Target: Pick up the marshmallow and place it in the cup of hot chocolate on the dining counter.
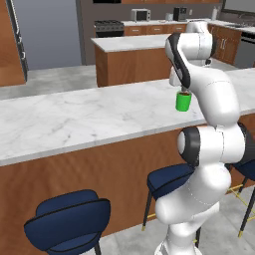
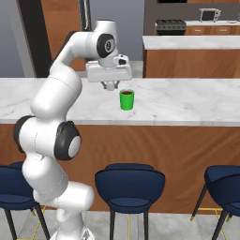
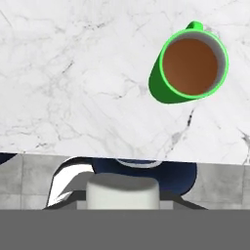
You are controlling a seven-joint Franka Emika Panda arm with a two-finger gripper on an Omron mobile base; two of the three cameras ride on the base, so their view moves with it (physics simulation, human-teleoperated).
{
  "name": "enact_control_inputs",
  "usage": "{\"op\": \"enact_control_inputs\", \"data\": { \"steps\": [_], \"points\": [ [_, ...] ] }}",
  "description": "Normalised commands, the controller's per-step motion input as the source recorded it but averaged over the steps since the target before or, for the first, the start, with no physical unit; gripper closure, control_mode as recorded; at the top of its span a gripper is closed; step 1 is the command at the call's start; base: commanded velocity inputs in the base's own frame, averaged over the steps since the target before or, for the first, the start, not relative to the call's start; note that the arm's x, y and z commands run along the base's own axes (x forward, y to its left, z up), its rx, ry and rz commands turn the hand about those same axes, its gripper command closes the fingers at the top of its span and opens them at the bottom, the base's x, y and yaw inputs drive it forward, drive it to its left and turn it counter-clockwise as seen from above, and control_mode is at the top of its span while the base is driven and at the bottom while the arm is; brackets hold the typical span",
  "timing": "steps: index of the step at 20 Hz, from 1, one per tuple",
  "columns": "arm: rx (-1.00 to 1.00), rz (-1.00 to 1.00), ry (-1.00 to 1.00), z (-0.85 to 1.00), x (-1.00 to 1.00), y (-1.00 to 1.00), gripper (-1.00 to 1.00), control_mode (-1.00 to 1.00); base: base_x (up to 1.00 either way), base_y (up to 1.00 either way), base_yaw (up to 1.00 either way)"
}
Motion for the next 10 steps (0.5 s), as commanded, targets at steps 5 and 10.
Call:
{"op": "enact_control_inputs", "data": {
  "steps": [5,10],
  "points": [
    [0.00,0.00,0.00,-0.12,0.36,-0.06,1.00,-1.00,0.00,0.00,0.00],
    [0.00,0.00,0.00,-0.17,0.36,-0.01,1.00,-1.00,0.00,0.00,0.00]
  ]
}}
